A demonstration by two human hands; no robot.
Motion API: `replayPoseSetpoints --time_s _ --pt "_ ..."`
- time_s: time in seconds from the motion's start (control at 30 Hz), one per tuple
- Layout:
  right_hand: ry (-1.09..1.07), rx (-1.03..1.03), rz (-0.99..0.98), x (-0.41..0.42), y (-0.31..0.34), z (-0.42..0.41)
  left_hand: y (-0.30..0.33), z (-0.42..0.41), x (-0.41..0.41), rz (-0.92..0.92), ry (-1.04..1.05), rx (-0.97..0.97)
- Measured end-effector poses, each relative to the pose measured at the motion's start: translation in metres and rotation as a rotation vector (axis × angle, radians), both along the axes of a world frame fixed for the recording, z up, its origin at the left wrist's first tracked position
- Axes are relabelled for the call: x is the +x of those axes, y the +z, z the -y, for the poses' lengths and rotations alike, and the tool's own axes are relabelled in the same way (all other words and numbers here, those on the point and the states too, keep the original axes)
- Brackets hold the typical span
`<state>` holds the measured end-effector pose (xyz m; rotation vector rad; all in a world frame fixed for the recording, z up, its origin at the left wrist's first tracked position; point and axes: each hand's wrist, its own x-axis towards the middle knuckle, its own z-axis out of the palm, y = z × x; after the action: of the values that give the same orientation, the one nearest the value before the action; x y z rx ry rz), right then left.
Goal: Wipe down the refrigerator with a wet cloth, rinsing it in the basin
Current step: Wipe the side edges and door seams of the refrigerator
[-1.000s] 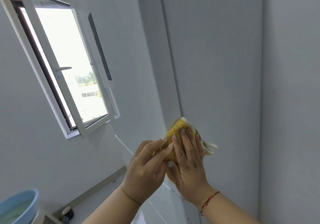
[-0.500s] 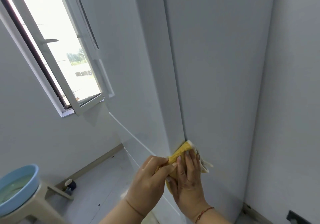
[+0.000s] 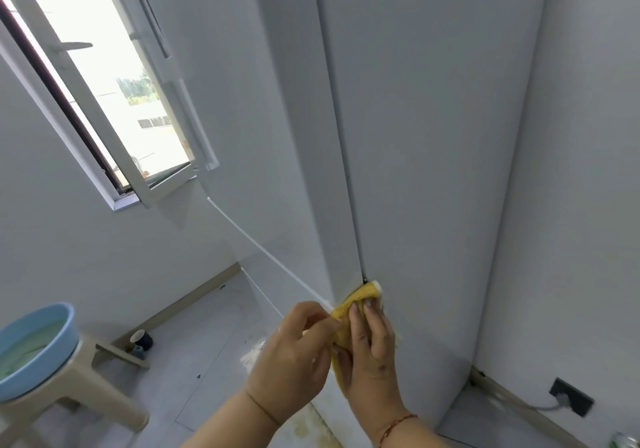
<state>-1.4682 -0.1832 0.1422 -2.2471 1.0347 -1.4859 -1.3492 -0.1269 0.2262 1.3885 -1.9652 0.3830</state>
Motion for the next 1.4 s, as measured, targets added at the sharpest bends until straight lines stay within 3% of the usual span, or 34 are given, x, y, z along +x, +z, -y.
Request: replayPoseSetpoints --time_s 0.17,0.37,0.53,0.73,0.83,0.9,1.03,1.13,1.27,1.4 --pt "-0.017 0.054 -0.063 -0.018 0.008 0.002 0.008 -0.011 -0.004 0.001 0.041 0.020" --pt "0.063 0.352 -0.017 -0.020 0.026 -0.009 0.009 -0.020 -0.009 0.010 0.090 0.064" --pt "0.056 0.205 -0.053 -0.019 0.034 -0.024 0.008 -0.024 -0.008 -0.102 0.122 0.040" --pt "0.317 0.157 -0.061 -0.036 0.034 -0.019 -0.001 -0.025 -0.009 -0.245 0.165 0.076" --pt "0.507 0.413 -0.255 -0.048 0.034 -0.020 -0.013 -0.026 -0.005 -0.338 0.212 0.145" --pt "0.522 0.579 -0.129 -0.059 0.032 -0.019 -0.018 -0.026 -0.003 -0.442 0.243 0.223" --pt "0.488 1.120 0.557 -0.079 0.034 -0.007 -0.016 -0.026 -0.019 -0.659 0.302 0.447" --pt "0.585 1.478 1.017 -0.085 0.029 0.003 -0.022 -0.023 -0.033 -0.841 0.329 0.765" --pt "0.802 1.676 1.270 -0.085 0.022 0.004 -0.033 -0.016 -0.045 -1.023 0.388 1.008" --pt "0.838 1.666 1.381 -0.090 0.019 0.001 -0.038 -0.015 -0.057 -1.435 0.356 1.041"
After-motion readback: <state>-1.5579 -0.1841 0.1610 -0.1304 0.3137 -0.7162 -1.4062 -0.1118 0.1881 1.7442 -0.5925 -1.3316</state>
